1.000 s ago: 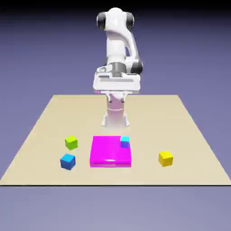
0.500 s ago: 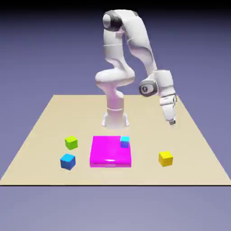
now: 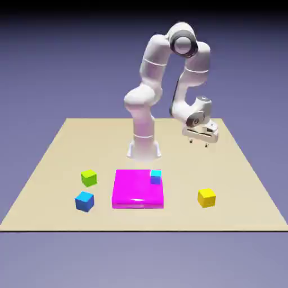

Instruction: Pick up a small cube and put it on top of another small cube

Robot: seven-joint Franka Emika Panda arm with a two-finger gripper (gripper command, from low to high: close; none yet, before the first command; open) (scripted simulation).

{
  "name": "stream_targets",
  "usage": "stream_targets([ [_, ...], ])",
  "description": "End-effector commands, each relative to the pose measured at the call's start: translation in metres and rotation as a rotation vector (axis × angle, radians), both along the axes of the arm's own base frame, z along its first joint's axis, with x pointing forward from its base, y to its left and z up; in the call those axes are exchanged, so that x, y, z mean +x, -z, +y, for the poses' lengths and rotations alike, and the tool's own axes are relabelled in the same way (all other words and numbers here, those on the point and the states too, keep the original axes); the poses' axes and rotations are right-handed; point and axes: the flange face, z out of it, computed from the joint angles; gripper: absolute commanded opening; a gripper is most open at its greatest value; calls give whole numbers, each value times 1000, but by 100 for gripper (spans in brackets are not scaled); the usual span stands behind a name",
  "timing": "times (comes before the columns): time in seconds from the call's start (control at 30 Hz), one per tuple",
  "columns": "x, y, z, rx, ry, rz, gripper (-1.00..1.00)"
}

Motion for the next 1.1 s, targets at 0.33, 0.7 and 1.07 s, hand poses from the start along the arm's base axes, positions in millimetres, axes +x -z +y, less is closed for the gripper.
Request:
stream_targets([
  [0.33,-133,13,-132,-133,-822,302,0],
  [0.7,-129,19,-22,-37,-948,322,0],
  [1.07,-34,10,120,50,-921,267,0],
])
